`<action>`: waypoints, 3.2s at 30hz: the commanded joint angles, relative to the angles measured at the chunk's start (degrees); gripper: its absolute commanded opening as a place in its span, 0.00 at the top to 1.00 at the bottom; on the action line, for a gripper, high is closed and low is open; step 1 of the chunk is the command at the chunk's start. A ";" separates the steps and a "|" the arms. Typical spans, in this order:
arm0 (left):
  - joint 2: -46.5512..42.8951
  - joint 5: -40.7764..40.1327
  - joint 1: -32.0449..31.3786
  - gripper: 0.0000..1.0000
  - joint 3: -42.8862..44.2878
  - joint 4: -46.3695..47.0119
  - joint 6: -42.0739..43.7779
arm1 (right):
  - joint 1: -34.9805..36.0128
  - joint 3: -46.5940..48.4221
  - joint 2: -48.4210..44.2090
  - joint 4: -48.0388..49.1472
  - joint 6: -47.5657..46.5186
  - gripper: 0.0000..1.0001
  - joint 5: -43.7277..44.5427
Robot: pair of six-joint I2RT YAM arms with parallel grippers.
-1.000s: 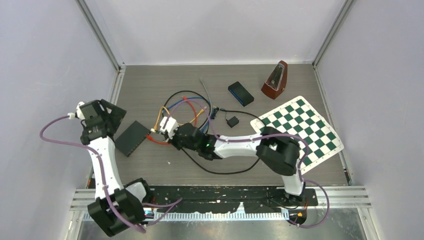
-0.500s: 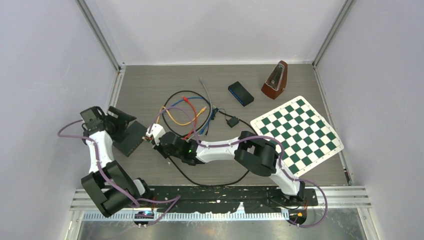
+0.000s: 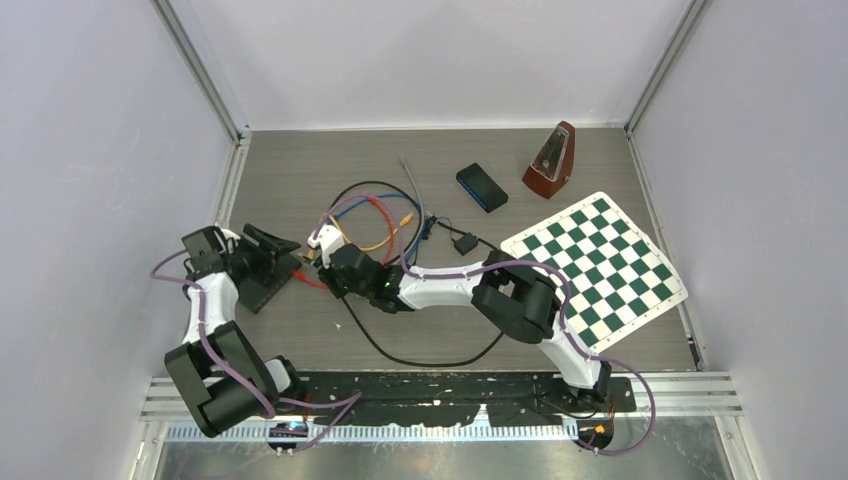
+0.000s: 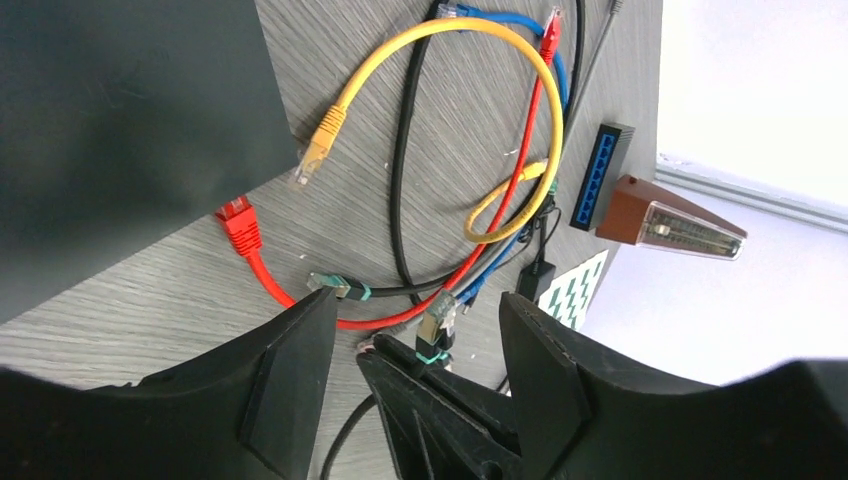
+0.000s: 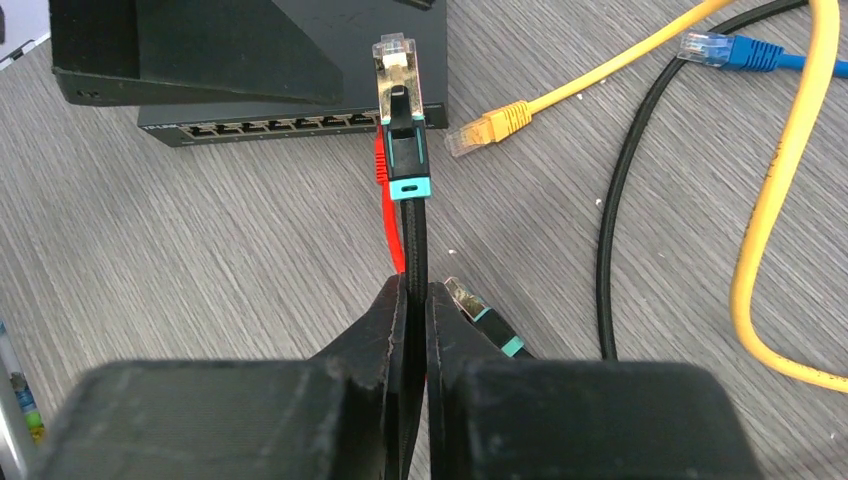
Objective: Insert the plug into the switch port
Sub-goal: Insert the connector into the switch port.
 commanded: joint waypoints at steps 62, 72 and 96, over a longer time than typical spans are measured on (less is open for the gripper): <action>-4.02 -5.04 -1.28 0.41 -0.68 -4.76 -3.80 | 1.57 -1.48 -2.05 19.69 -8.88 0.95 -6.49; -1.09 -32.42 -0.26 0.35 14.50 -12.59 2.19 | 2.15 0.53 0.66 13.46 -4.37 0.95 -1.24; 26.48 -33.76 1.62 0.45 31.18 -18.94 10.38 | 5.40 23.42 14.58 -11.97 -2.87 0.95 7.72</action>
